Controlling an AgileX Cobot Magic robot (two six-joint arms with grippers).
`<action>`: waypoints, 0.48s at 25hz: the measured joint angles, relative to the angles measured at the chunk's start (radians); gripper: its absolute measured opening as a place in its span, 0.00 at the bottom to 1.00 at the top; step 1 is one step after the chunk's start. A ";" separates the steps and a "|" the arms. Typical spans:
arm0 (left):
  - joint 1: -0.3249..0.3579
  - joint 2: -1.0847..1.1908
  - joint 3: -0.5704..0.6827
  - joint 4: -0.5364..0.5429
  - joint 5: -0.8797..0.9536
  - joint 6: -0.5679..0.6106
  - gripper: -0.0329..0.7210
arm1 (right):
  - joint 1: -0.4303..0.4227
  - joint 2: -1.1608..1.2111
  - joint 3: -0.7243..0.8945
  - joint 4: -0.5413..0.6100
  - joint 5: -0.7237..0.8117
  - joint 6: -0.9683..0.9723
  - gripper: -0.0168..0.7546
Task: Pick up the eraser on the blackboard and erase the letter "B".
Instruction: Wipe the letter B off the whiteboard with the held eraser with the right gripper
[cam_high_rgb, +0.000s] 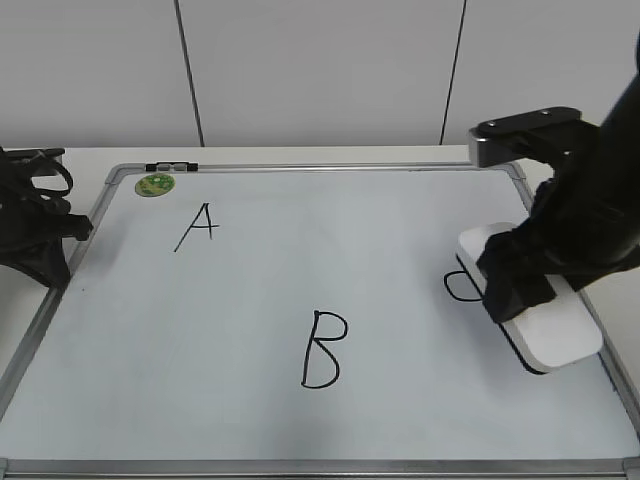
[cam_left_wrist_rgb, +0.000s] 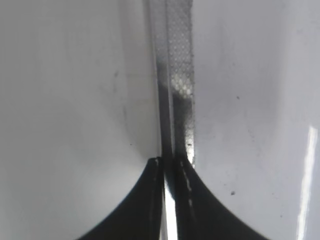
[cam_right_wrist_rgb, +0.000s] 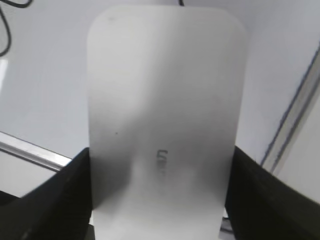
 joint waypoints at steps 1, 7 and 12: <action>0.000 0.000 0.000 -0.002 0.000 0.000 0.06 | 0.017 0.015 -0.021 0.000 0.011 0.000 0.74; 0.000 0.000 0.000 -0.007 0.000 0.000 0.06 | 0.108 0.151 -0.155 0.002 0.049 -0.002 0.74; 0.000 0.000 0.000 -0.015 0.000 0.000 0.06 | 0.137 0.277 -0.255 0.012 0.063 -0.018 0.74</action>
